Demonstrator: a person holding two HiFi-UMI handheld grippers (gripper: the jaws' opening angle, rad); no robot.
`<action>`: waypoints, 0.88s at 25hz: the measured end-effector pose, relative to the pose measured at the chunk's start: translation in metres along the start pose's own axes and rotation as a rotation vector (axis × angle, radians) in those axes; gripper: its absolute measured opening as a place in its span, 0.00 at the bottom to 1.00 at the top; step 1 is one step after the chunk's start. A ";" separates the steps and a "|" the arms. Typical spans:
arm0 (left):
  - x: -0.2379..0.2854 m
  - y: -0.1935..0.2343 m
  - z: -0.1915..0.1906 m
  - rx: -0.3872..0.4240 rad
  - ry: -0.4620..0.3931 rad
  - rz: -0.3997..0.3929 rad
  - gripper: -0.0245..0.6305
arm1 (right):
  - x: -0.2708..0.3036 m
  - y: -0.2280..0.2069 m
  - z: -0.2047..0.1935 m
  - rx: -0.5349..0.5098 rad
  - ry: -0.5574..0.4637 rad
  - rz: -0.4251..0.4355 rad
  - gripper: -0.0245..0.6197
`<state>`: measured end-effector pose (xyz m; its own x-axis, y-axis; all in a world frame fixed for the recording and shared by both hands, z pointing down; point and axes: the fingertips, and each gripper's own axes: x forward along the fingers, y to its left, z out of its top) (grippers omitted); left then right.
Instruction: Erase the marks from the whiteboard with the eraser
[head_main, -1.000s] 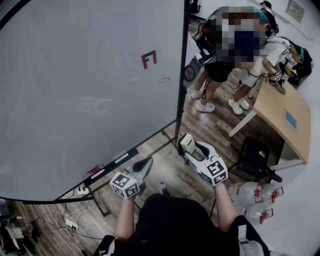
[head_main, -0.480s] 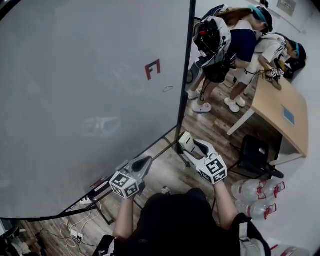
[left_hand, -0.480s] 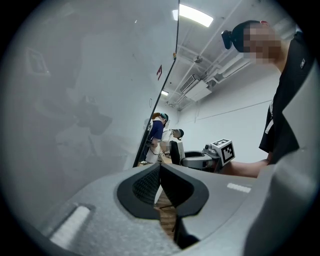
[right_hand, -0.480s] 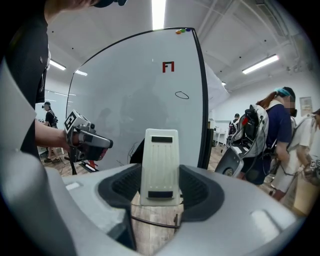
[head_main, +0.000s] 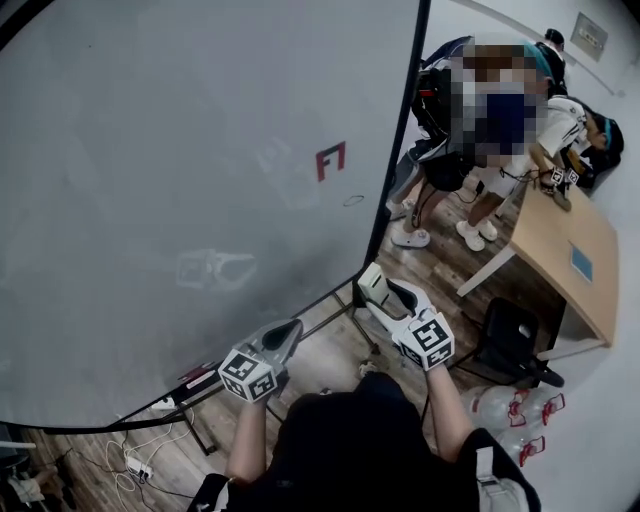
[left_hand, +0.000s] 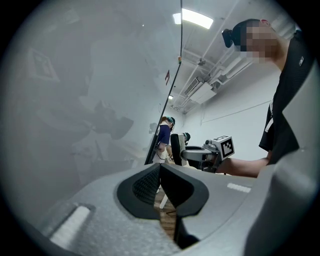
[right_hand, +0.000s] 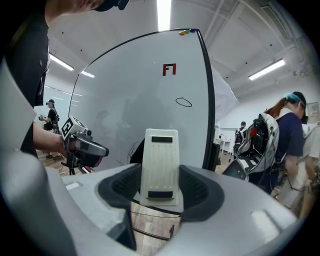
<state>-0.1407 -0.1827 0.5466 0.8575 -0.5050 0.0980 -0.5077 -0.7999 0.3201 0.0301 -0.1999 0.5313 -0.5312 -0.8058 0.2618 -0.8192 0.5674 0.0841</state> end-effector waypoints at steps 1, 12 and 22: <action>0.001 0.002 0.002 0.000 -0.008 0.011 0.05 | 0.004 -0.006 0.003 -0.004 -0.007 0.004 0.41; 0.030 0.009 0.011 -0.009 -0.020 0.072 0.05 | 0.033 -0.072 0.076 -0.143 -0.139 0.018 0.41; 0.054 0.009 0.018 -0.010 -0.017 0.134 0.05 | 0.033 -0.111 0.153 -0.332 -0.344 -0.014 0.41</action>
<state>-0.1008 -0.2233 0.5377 0.7808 -0.6122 0.1248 -0.6163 -0.7219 0.3147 0.0700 -0.3153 0.3840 -0.6070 -0.7916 -0.0704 -0.7434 0.5342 0.4025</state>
